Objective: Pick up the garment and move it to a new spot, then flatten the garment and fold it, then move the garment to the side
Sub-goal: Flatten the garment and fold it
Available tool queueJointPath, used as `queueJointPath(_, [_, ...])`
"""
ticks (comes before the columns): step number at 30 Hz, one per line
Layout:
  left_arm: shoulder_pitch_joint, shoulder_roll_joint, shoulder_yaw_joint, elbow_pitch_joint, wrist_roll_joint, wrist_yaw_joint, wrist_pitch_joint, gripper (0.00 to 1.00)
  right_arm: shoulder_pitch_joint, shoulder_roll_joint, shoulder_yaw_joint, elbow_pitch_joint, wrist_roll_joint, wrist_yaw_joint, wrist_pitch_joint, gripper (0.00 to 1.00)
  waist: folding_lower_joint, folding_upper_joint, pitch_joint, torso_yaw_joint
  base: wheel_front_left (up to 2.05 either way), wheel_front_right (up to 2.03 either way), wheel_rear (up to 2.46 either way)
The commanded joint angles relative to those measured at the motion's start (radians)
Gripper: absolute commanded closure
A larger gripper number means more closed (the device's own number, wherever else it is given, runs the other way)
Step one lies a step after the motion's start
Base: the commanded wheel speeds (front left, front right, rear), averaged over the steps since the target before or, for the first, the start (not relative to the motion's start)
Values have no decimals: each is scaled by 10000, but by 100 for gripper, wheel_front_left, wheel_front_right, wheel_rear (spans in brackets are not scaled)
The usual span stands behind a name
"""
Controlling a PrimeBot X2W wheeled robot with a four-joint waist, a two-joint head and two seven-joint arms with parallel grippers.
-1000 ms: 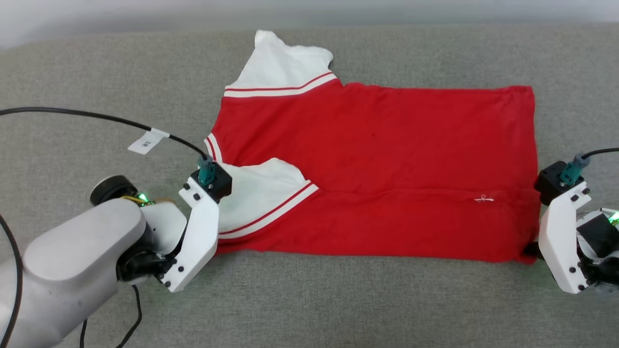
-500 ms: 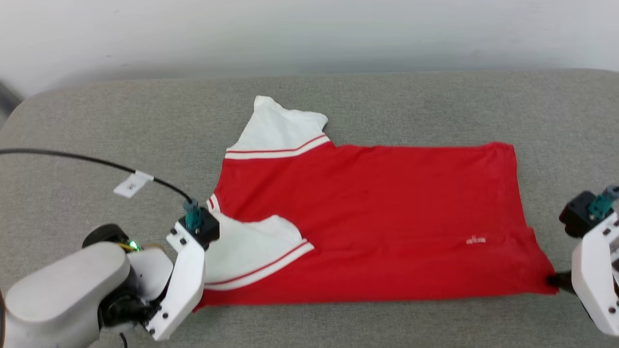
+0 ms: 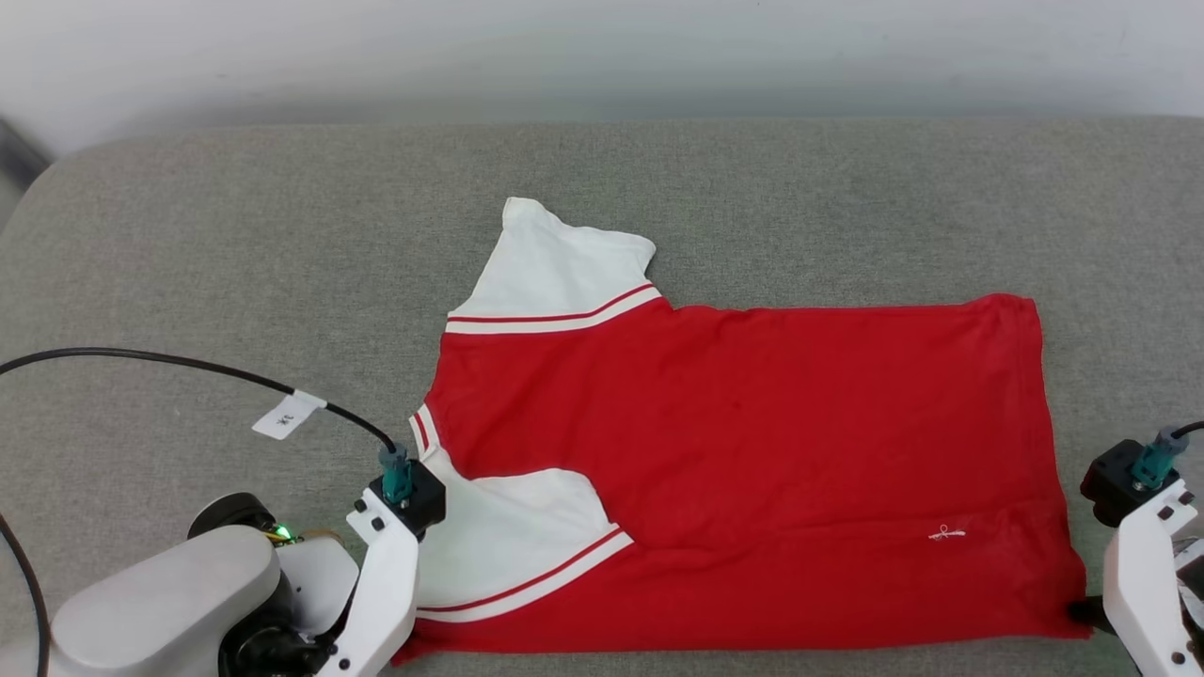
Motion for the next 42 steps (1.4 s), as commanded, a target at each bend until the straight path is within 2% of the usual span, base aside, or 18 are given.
queueJointPath(1, [15,-80,92,119,44,27,-179,0,79,128,-72,105,-123,-8,-104,0,0,0,-25,24,0,0,0])
queueJointPath(6, [-192,117,432,86,159,20,-877,0,175,191,-670,70,-465,-8,-1022,0,0,0,-306,36,0,0,0])
queueJointPath(7, [-339,320,797,-62,304,166,-1470,0,260,384,-1364,-14,-768,-8,-2024,0,0,0,-466,-7,0,0,0])
queueJointPath(9, [-496,429,1040,-156,546,246,-2017,0,375,556,-1978,44,-1239,-8,-2824,0,0,0,-524,-46,0,0,0])
queueJointPath(15, [-1059,279,1769,267,1692,909,-3973,0,758,2050,-4037,-112,-2844,-10,-5334,0,0,0,-519,-299,0,0,0])
queueJointPath(16, [-1059,279,1769,267,1692,909,-3973,0,758,2050,-4037,-112,-2844,-10,-5334,0,0,0,-519,-299,0,0,0])
queueJointPath(20, [-1539,7,2084,741,2174,1235,-4692,0,1198,3459,-5464,-591,-4173,-8,-6799,0,0,0,-390,-551,0,0,0])
queueJointPath(25, [-2343,-284,2268,1275,2685,1246,-5047,0,1978,5416,-6978,-1615,-5282,-10,-8143,0,0,0,-100,-891,0,0,0])
queueJointPath(29, [-3130,-482,2423,1749,2747,1086,-4775,0,2660,6808,-7699,-2507,-5950,-8,-8829,0,0,0,252,-1141,0,0,0])
queueJointPath(32, [-3769,-578,2707,2172,2451,984,-4320,0,3056,7557,-7813,-3132,-6362,-8,-9208,0,0,0,610,-1399,0,0,0])
queueJointPath(35, [-4418,-638,2823,2559,2086,820,-3416,0,3294,8064,-7719,-3522,-6585,-8,-9475,0,0,0,1040,-1661,0,0,0])
queueJointPath(42, [-5851,-787,2745,3216,1308,501,-557,0,2968,8501,-7462,-3792,-6792,-8,-9844,0,0,0,2170,-2162,0,0,0])
